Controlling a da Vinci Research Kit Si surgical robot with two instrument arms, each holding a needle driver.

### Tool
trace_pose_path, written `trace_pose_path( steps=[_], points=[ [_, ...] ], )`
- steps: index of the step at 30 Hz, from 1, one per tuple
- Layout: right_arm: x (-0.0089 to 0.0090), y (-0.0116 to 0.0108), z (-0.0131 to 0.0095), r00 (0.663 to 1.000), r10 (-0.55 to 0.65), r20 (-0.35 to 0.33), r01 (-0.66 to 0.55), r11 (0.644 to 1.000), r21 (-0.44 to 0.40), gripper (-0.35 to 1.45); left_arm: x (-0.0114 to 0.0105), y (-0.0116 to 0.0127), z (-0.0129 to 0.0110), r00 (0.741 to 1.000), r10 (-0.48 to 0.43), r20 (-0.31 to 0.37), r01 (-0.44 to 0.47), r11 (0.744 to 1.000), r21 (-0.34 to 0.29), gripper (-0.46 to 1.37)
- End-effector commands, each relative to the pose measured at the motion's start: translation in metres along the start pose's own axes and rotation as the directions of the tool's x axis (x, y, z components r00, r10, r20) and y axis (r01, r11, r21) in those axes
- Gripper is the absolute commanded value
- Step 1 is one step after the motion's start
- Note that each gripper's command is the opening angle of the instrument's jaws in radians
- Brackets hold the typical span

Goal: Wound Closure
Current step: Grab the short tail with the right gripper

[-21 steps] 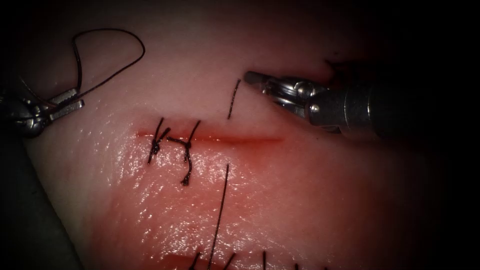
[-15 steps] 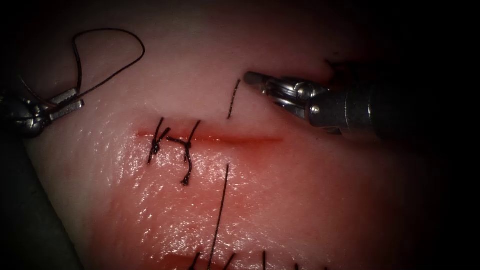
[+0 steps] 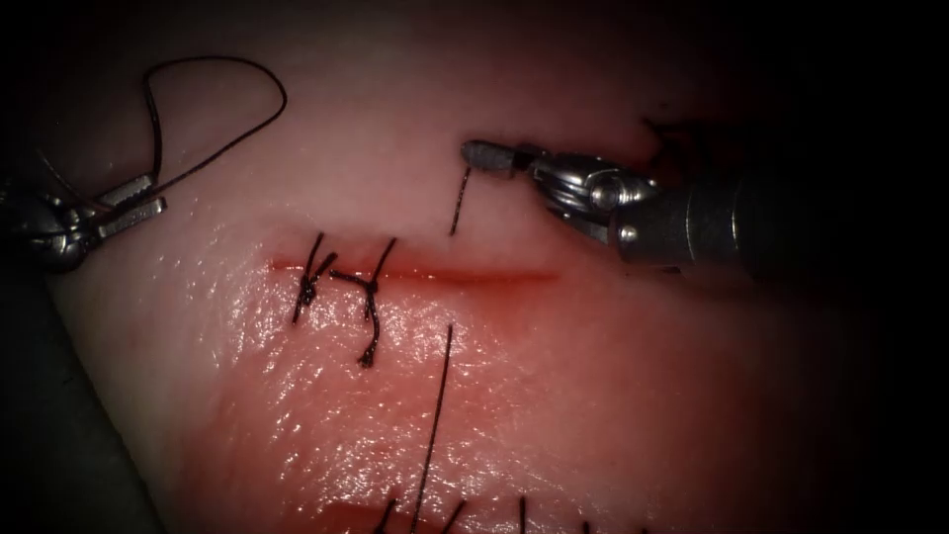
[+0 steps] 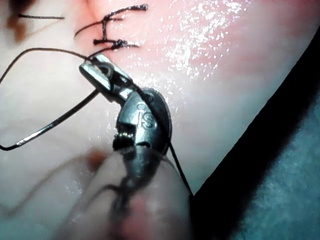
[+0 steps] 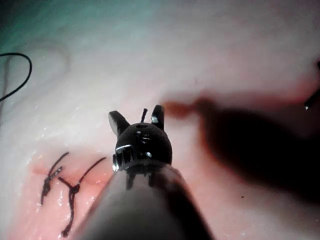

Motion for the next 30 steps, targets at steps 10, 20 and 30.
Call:
trace_pose_path(
  steps=[10, 20, 30],
  points=[
    [-0.0023, 0.0003, 0.0020, 1.000, -0.016, -0.002, 0.017, 0.999, 0.037, 1.30, 0.0000, 0.0000, 0.0000, 1.000, 0.000, 0.000, 0.000, 1.000, -0.004, -0.35],
    [-0.0034, 0.0001, 0.0046, 1.000, -0.023, -0.006, 0.024, 0.998, 0.051, 1.28, 0.0000, 0.0000, 0.0000, 1.000, 0.000, 0.000, 0.000, 1.000, -0.004, -0.35],
    [-0.0038, 0.0001, 0.0048, 1.000, -0.027, -0.007, 0.027, 0.998, 0.060, 0.36, 0.0000, 0.0000, 0.0000, 1.000, 0.000, 0.000, 0.000, 1.000, -0.004, -0.35]
  ],
)
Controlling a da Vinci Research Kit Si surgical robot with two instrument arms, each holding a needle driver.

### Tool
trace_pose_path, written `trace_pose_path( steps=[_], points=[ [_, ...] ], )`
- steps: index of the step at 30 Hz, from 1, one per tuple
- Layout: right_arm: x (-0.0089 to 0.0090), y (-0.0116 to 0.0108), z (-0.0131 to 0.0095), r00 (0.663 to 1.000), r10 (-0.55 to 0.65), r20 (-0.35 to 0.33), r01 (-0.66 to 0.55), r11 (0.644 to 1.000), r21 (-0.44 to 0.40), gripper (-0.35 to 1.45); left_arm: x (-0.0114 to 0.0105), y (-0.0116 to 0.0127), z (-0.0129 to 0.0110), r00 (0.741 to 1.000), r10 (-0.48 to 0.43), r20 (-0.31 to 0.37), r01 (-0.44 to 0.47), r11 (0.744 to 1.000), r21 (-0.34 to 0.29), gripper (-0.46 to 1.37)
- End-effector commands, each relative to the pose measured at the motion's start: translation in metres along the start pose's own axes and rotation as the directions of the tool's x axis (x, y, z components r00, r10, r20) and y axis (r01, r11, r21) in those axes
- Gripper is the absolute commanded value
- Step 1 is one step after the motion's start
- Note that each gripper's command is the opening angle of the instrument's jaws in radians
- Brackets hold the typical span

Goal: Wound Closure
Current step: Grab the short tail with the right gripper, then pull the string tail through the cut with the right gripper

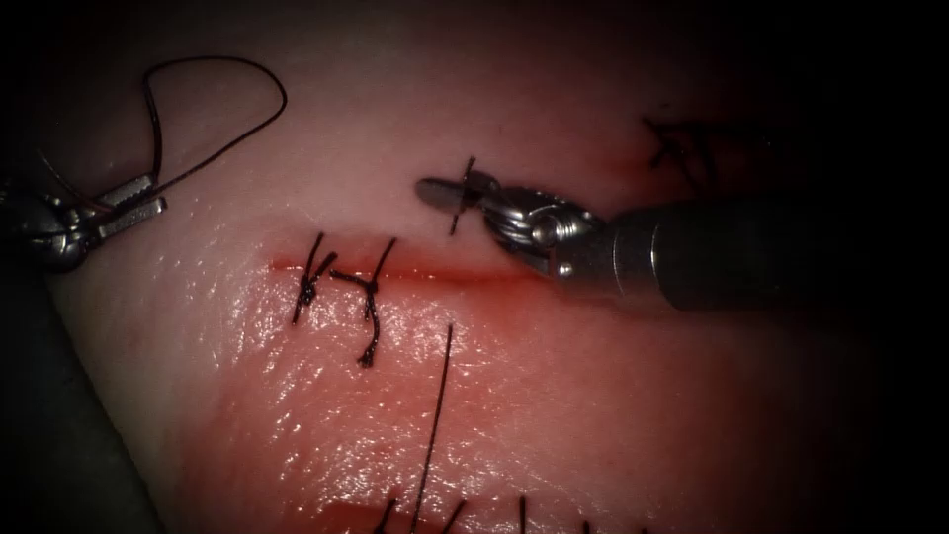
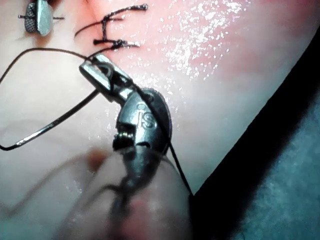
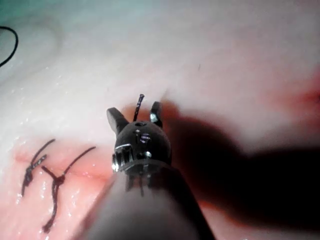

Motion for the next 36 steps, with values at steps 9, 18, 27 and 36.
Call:
trace_pose_path(
  steps=[9, 18, 27, 36],
  points=[
    [0.0012, -0.0013, -0.0015, 0.994, 0.084, -0.072, -0.079, 0.995, 0.069, -0.35, 0.0000, 0.0000, 0.0000, 1.000, 0.000, 0.000, 0.000, 1.000, -0.004, -0.35],
    [0.0022, -0.0019, -0.0046, 0.983, 0.105, -0.150, -0.083, 0.986, 0.146, -0.35, 0.0000, 0.0000, 0.0000, 1.000, 0.000, 0.000, 0.000, 1.000, -0.004, -0.35],
    [0.0053, -0.0029, -0.0068, 0.960, -0.061, -0.273, 0.099, 0.987, 0.127, -0.35, 0.0000, 0.0000, 0.0000, 1.000, 0.000, 0.000, 0.000, 1.000, -0.004, -0.35],
    [0.0072, -0.0030, -0.0073, 0.947, -0.091, -0.308, 0.133, 0.984, 0.118, -0.35, 0.0000, 0.0000, 0.0000, 1.000, 0.000, 0.000, 0.000, 1.000, -0.004, -0.35]
  ],
)
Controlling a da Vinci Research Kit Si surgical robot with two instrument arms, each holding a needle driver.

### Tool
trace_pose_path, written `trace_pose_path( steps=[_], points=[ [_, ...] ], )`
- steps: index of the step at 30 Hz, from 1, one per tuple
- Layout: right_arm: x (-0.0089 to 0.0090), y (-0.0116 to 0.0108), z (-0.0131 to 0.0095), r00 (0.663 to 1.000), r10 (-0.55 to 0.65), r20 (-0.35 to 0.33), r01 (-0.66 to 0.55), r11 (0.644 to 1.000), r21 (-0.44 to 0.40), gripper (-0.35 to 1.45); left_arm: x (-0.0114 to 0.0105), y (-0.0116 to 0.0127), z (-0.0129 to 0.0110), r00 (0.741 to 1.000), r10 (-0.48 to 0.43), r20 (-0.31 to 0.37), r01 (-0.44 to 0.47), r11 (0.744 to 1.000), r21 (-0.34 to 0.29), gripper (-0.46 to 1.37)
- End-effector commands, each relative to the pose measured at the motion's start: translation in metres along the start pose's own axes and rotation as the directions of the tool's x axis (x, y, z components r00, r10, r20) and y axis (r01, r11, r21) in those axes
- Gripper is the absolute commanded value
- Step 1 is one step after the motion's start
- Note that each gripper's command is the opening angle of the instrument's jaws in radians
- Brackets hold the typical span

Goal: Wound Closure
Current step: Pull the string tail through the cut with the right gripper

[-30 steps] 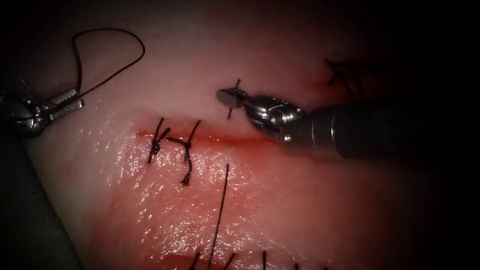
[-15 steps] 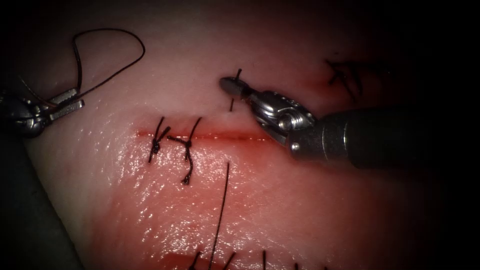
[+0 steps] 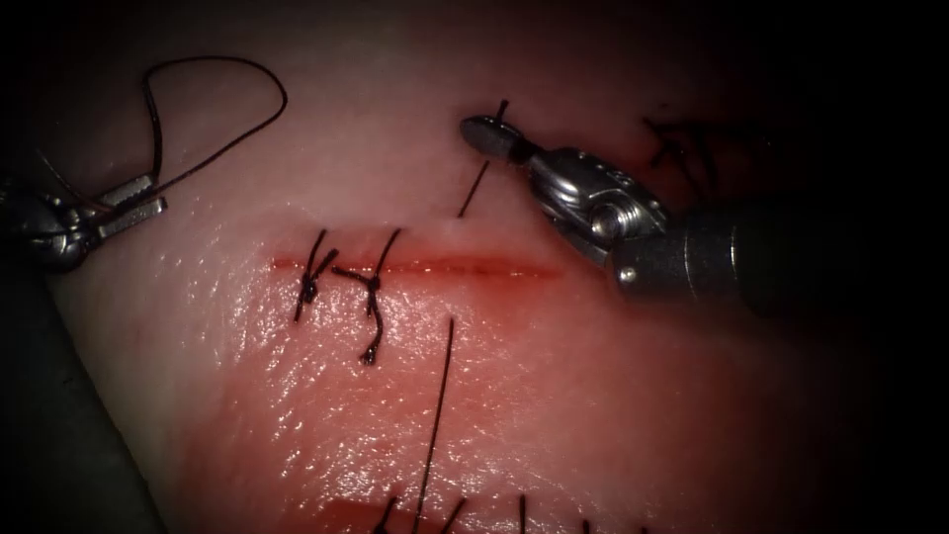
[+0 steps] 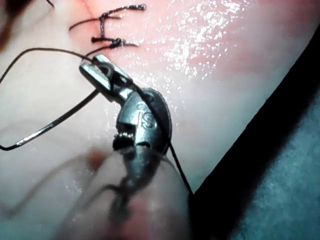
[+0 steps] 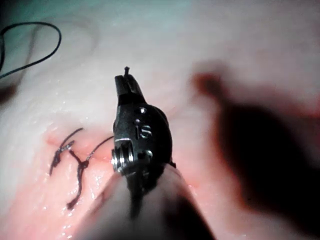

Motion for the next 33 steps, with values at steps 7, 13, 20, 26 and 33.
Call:
trace_pose_path(
  steps=[7, 13, 20, 26, 33],
  points=[
    [0.0006, 0.0000, -0.0002, 1.000, -0.007, -0.003, 0.007, 1.000, -0.005, -0.35, 0.0000, 0.0000, 0.0000, 1.000, 0.000, 0.000, 0.000, 1.000, -0.004, -0.35],
    [0.0022, -0.0003, -0.0003, 1.000, 0.006, 0.002, -0.006, 1.000, -0.011, -0.35, 0.0000, 0.0000, 0.0000, 1.000, 0.000, 0.000, 0.000, 1.000, -0.004, -0.35],
    [0.0017, -0.0002, -0.0001, 1.000, 0.001, -0.001, -0.001, 1.000, -0.009, -0.35, 0.0000, 0.0000, 0.0000, 1.000, 0.000, 0.000, 0.000, 1.000, -0.004, -0.35],
    [0.0015, -0.0002, -0.0002, 1.000, -0.006, -0.002, 0.006, 1.000, -0.008, -0.35, 0.0000, 0.0000, 0.0000, 1.000, 0.000, 0.000, 0.000, 1.000, -0.004, -0.35],
    [0.0016, 0.0000, -0.0007, 0.999, -0.053, 0.001, 0.053, 0.999, 0.011, 0.75, 0.0000, 0.0000, 0.0000, 1.000, 0.000, 0.000, 0.000, 1.000, -0.004, -0.35]
  ],
)
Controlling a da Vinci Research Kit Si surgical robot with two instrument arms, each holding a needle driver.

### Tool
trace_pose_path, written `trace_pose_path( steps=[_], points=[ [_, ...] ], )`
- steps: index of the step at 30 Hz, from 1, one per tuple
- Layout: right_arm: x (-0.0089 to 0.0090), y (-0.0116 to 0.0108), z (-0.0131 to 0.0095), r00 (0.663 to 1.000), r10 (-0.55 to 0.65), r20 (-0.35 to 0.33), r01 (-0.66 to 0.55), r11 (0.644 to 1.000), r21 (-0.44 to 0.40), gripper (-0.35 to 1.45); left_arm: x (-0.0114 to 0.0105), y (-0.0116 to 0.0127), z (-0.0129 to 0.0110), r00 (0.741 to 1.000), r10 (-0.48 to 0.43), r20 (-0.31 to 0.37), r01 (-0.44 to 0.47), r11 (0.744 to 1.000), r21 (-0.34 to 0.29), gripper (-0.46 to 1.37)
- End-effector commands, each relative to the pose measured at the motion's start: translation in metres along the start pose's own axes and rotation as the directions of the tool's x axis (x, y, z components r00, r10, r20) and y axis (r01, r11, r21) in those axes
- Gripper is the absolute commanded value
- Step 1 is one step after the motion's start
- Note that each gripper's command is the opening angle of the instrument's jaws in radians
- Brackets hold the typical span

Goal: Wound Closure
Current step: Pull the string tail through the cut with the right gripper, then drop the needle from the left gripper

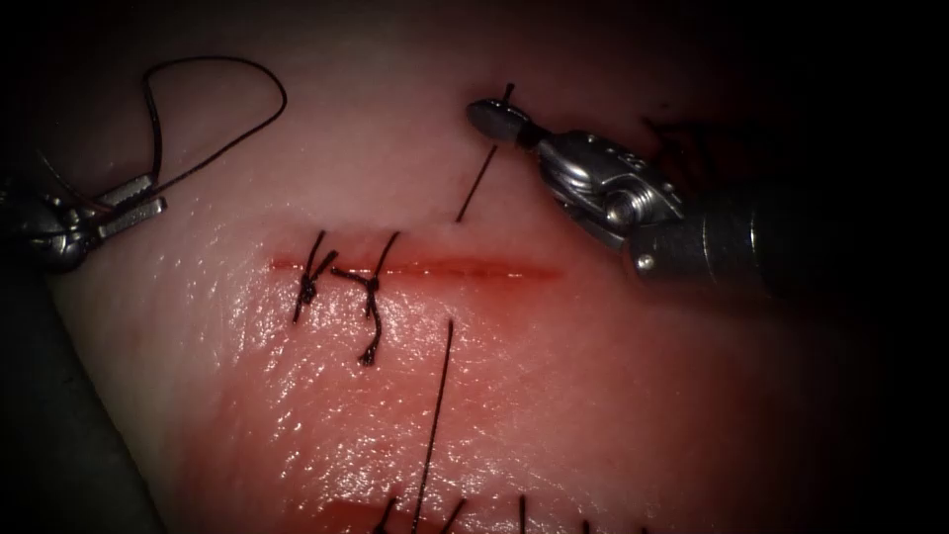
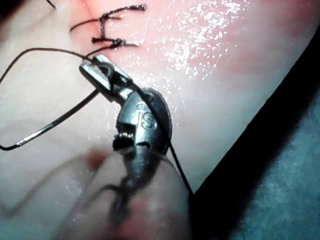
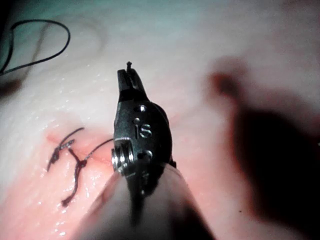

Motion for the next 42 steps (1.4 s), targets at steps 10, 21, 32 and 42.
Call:
trace_pose_path(
  steps=[10, 21, 32, 42],
  points=[
    [-0.0008, 0.0017, -0.0022, 0.999, -0.041, 0.005, 0.041, 0.998, 0.037, 1.20, 0.0000, 0.0000, 0.0000, 1.000, 0.000, 0.000, 0.000, 1.000, -0.003, -0.35],
    [-0.0030, 0.0019, -0.0051, 0.992, -0.111, 0.063, 0.107, 0.992, 0.069, 1.15, 0.0000, 0.0000, 0.0000, 1.000, 0.000, 0.000, 0.000, 1.000, -0.003, -0.35],
    [-0.0033, 0.0010, -0.0060, 0.992, -0.113, 0.063, 0.109, 0.991, 0.076, 1.17, -0.0001, 0.0005, 0.0002, 0.999, -0.017, -0.037, 0.016, 0.999, -0.031, -0.35],
    [-0.0033, 0.0009, -0.0066, 0.992, -0.103, 0.069, 0.098, 0.992, 0.079, 1.17, -0.0006, 0.0032, 0.0034, 0.998, 0.013, -0.065, -0.018, 0.996, -0.086, -0.35]
  ],
)
